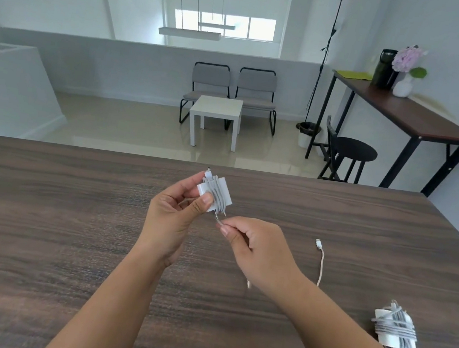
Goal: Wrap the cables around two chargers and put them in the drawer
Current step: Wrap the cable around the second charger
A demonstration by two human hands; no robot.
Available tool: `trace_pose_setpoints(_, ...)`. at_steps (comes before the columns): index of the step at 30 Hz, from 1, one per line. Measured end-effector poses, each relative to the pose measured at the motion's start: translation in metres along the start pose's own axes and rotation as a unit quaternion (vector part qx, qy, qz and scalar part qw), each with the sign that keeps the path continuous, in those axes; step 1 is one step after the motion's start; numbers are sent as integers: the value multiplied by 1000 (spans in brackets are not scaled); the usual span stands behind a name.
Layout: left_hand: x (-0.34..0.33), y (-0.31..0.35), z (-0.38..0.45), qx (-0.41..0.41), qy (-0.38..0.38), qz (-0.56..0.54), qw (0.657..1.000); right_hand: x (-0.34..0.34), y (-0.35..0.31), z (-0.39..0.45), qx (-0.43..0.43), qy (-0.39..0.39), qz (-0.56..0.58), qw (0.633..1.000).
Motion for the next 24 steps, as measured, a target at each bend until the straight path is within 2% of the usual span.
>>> trace_pose_setpoints(7, 9, 2, 1, -15, 7, 70, 997, 21, -8, 7, 30, -52, -88, 994)
trace_pose_setpoints(16, 8, 7, -2, -20, -45, 168, 985, 47, -17, 31, 83, -162, -184, 966)
trace_pose_setpoints(24, 8, 5, 1, 37, -25, 46, 998, 55, -30, 35, 132, -199, -213, 947)
Point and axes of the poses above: each hand's wrist, its own z-axis towards the middle knuckle, its own x-axis out of the back of the hand, y = z × x, the point moved 2 cm from there along z, towards the middle knuckle, and after that the axes turned 15 degrees about x, right-handed, at the moved point
